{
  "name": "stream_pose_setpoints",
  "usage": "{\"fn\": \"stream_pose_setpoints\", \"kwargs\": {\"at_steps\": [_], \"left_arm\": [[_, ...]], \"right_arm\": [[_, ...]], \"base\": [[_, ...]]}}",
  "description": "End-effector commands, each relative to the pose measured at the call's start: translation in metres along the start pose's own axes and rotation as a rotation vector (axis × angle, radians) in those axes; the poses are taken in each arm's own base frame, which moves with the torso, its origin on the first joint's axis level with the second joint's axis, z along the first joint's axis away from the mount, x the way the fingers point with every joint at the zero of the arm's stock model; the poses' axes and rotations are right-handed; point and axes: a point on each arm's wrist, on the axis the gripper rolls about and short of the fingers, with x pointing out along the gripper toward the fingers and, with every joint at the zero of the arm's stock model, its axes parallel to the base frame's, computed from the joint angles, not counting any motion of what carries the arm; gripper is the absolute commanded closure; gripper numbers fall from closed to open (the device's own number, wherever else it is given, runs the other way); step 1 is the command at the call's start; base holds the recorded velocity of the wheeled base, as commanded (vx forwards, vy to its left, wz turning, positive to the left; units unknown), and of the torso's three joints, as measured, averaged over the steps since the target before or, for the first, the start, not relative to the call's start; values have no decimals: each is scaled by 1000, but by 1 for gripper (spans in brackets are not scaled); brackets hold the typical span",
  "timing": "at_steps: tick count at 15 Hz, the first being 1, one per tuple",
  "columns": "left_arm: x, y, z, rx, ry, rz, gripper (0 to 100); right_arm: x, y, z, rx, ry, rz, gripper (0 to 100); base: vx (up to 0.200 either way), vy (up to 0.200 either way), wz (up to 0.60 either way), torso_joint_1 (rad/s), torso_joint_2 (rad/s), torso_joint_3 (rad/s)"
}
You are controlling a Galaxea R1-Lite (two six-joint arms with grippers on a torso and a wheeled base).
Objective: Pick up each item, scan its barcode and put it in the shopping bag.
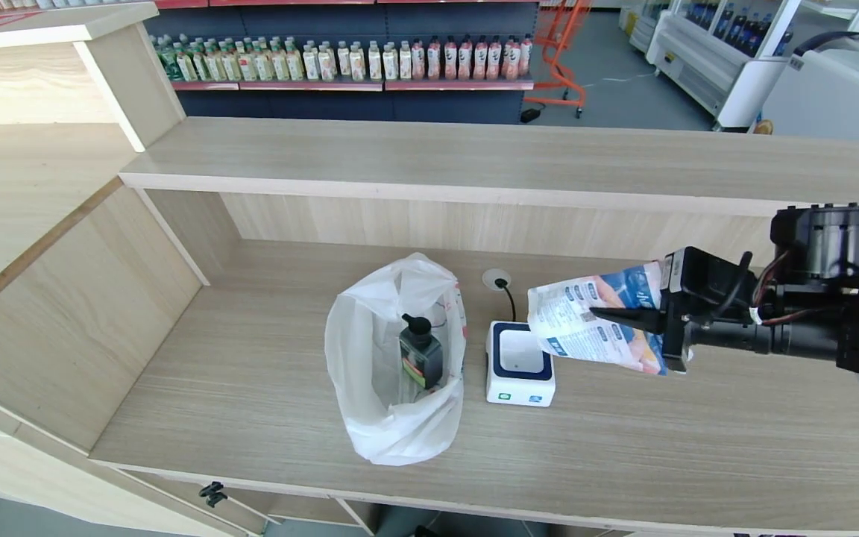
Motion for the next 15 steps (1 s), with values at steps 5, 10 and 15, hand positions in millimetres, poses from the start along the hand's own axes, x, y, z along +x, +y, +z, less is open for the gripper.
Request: {"fn": "stream_pose_setpoints", "kwargs": {"at_steps": [5, 10, 15], "left_arm": [[0, 0, 0, 1, 2, 1, 0], [0, 0, 0, 1, 2, 1, 0], [0, 0, 0, 1, 2, 1, 0]], "right_arm": [[42, 1, -32, -27, -61, 116, 100], [67, 3, -41, -85, -121, 166, 100], [74, 3, -39, -93, -132, 172, 100]], "base": [[0, 0, 0, 0, 0, 0], [0, 0, 0, 0, 0, 0], [0, 0, 0, 0, 0, 0]]}}
